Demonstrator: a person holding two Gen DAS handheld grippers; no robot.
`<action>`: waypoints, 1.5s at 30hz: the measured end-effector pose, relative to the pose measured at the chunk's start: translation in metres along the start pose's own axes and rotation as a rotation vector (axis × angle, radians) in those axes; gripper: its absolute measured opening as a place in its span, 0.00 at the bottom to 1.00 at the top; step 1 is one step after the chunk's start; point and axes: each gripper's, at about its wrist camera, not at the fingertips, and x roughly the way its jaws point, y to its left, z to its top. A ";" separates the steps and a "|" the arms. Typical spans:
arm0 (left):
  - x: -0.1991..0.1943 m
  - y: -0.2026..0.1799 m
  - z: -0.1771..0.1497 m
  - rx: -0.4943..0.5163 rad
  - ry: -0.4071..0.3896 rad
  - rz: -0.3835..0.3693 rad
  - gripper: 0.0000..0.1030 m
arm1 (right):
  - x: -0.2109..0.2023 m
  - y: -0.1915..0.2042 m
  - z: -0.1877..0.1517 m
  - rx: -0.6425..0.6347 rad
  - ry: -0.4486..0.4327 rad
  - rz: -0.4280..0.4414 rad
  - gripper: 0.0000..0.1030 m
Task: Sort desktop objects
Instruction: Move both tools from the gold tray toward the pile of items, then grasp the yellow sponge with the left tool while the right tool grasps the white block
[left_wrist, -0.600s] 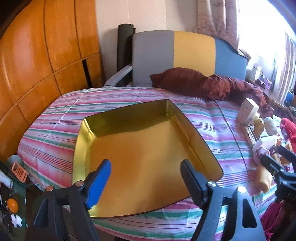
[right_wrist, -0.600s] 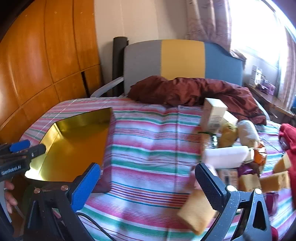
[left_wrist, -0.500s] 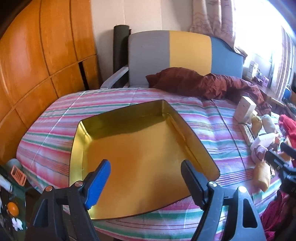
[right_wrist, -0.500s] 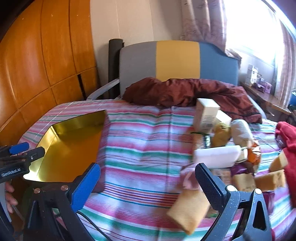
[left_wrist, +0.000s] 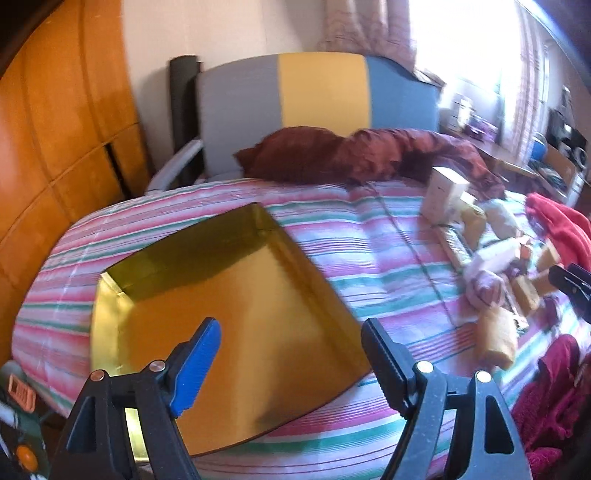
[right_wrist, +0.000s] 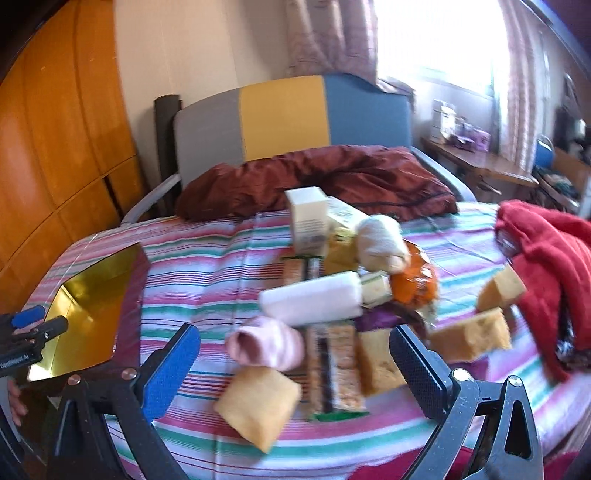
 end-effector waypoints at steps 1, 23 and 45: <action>0.002 -0.006 0.002 0.014 0.004 -0.028 0.77 | -0.001 -0.004 -0.001 0.006 0.005 -0.012 1.00; 0.047 -0.193 -0.007 0.400 0.148 -0.447 0.77 | -0.027 -0.093 -0.019 0.225 0.048 -0.152 1.00; 0.073 -0.152 -0.034 0.307 0.132 -0.431 0.53 | 0.040 -0.036 0.018 0.081 0.120 0.028 1.00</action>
